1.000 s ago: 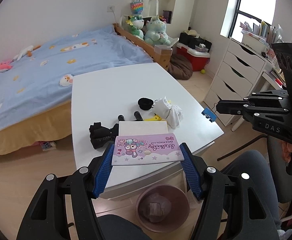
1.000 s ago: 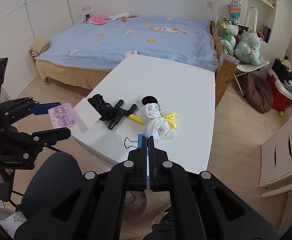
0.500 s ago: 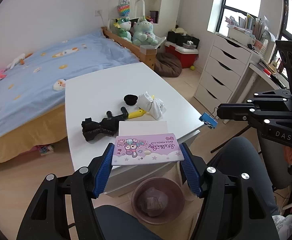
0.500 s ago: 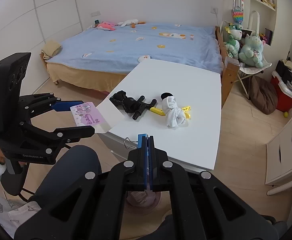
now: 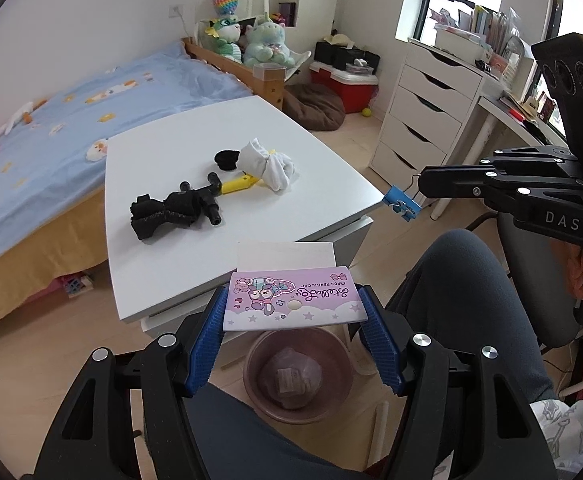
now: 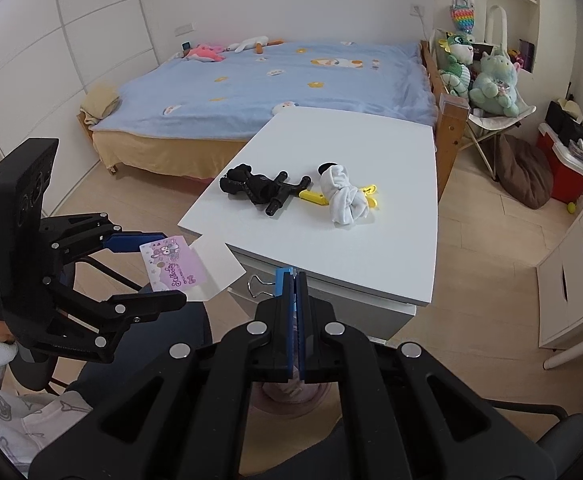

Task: Collect trash
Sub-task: 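Lower the pink card into the pink bin and open the left gripper while the right holds the clip, then move the blue clip over the pink bin and open the right gripper, then reach to the white sock bundle and grasp it with the right gripper, then grasp the black gloves with the left gripper while the right gripper holds the sock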

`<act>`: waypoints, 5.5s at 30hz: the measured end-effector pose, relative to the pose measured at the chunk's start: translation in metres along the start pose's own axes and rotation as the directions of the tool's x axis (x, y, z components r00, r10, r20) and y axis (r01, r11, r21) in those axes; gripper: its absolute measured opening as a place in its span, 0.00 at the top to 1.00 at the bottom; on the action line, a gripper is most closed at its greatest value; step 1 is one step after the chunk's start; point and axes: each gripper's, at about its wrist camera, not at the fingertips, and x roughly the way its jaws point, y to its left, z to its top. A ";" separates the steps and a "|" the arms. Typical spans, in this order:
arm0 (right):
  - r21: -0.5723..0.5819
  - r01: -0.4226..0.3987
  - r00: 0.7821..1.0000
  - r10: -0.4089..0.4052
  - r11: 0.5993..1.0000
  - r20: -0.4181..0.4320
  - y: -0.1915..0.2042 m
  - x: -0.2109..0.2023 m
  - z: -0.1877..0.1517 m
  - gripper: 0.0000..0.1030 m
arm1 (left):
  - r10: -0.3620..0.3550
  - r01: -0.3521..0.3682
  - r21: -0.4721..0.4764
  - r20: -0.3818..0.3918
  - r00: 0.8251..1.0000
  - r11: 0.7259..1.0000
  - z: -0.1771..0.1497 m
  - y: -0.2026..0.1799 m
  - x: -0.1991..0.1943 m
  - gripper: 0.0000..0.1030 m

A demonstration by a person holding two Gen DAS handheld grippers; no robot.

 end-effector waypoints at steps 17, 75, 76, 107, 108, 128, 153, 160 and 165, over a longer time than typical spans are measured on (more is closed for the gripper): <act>0.030 -0.014 1.000 0.014 0.999 0.000 -0.005 -0.002 -0.008 0.99 | 0.005 -0.005 -0.027 0.015 1.000 1.000 0.000 0.000 0.005 0.10; 0.027 -0.019 1.000 0.020 0.999 -0.008 0.017 0.016 -0.008 0.04 | 0.140 -0.125 -0.169 0.083 0.987 0.978 -0.014 0.047 -0.021 0.07; 0.029 -0.013 1.000 0.013 0.999 -0.008 0.015 0.016 -0.008 0.04 | 0.140 -0.125 -0.172 0.079 0.987 0.977 -0.014 0.047 -0.021 0.07; -0.073 0.064 0.997 -0.068 0.995 -0.048 -0.026 0.083 0.076 0.04 | 0.153 -0.139 -0.195 0.062 0.986 0.971 0.016 0.073 -0.002 0.07; -0.080 0.065 0.996 -0.069 0.995 -0.054 -0.028 0.088 0.079 0.04 | 0.160 -0.145 -0.196 0.062 0.985 0.970 0.018 0.074 -0.002 0.07; -0.192 0.009 0.969 -0.056 0.981 -0.241 -0.040 0.176 0.108 0.05 | 0.171 -0.157 -0.166 0.069 0.983 0.974 0.023 0.077 -0.001 0.07; -0.145 0.033 0.976 -0.063 0.989 -0.208 -0.050 0.171 0.098 0.67 | 0.174 -0.154 -0.197 0.093 0.980 0.968 0.025 0.084 0.002 0.07; -0.066 0.021 0.989 -0.031 0.998 -0.145 -0.053 0.140 0.094 0.67 | 0.194 -0.176 -0.185 0.084 0.977 0.967 0.033 0.088 0.006 0.07; -0.037 0.004 0.994 -0.008 0.999 -0.108 -0.050 0.117 0.086 0.67 | 0.183 -0.166 -0.188 0.076 0.980 0.968 0.044 0.094 0.010 0.07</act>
